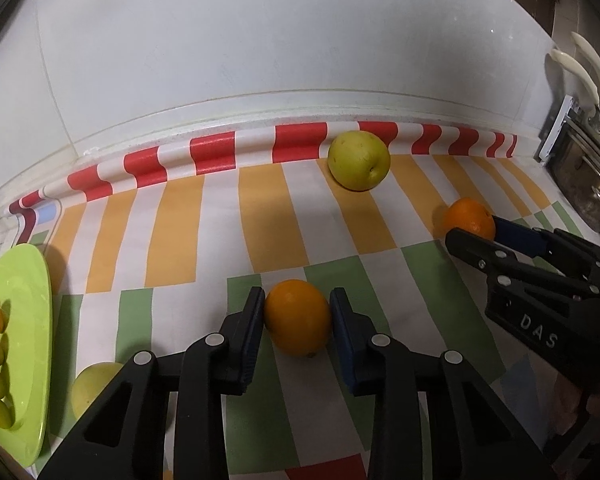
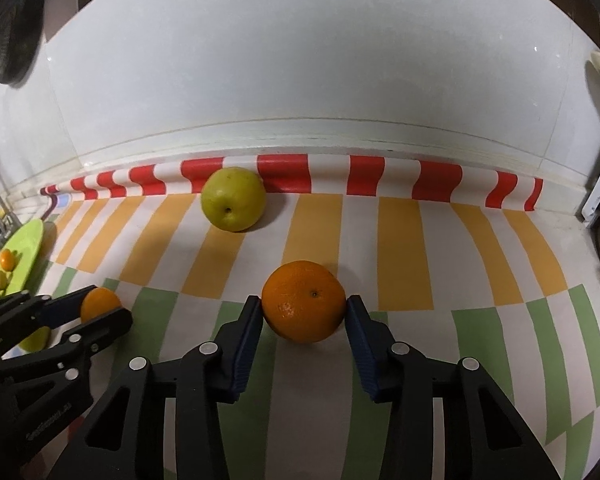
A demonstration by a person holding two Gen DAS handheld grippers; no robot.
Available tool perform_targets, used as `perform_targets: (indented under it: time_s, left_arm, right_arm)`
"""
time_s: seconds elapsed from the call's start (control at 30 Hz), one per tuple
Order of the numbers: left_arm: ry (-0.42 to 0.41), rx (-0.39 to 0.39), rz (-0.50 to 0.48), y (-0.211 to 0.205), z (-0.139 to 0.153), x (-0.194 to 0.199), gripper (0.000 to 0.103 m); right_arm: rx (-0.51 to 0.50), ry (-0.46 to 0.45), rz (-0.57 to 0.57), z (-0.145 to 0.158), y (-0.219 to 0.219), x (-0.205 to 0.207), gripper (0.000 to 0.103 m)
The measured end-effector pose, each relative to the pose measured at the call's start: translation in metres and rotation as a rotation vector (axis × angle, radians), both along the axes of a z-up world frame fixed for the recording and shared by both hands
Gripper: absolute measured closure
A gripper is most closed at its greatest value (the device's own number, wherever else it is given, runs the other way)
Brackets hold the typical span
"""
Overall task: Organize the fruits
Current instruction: 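Grasp an orange with the left tool while the right tool grasps a large orange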
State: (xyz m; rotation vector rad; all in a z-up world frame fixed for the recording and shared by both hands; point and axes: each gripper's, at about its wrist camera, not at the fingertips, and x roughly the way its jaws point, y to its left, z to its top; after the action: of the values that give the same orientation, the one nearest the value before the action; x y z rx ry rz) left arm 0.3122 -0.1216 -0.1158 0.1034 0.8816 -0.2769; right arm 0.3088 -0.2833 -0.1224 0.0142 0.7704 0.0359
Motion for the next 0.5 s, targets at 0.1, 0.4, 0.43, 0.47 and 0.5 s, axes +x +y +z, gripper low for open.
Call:
perform_targets:
  time_s: [0.1, 0.4, 0.43, 0.47, 0.5]
  left_arm:
    - [-0.018, 0.0, -0.012, 0.001, 0.006, -0.006, 0.07]
    - [-0.057, -0.026, -0.041, 0.009, 0.024, -0.03, 0.07]
    - [-0.06, -0.028, -0.043, 0.009, 0.026, -0.032, 0.07]
    - [-0.066, -0.031, -0.045, 0.011, 0.029, -0.036, 0.07]
    - [-0.073, -0.033, -0.047, 0.012, 0.032, -0.04, 0.07]
  right_arm:
    - [0.005, -0.007, 0.005, 0.003, 0.003, -0.009, 0.06]
    - [0.028, -0.03, 0.018, 0.02, 0.012, -0.038, 0.06]
    - [0.029, -0.032, 0.019, 0.022, 0.013, -0.042, 0.06]
    - [0.03, -0.035, 0.019, 0.024, 0.015, -0.045, 0.06]
    - [0.031, -0.042, 0.019, 0.027, 0.016, -0.051, 0.06]
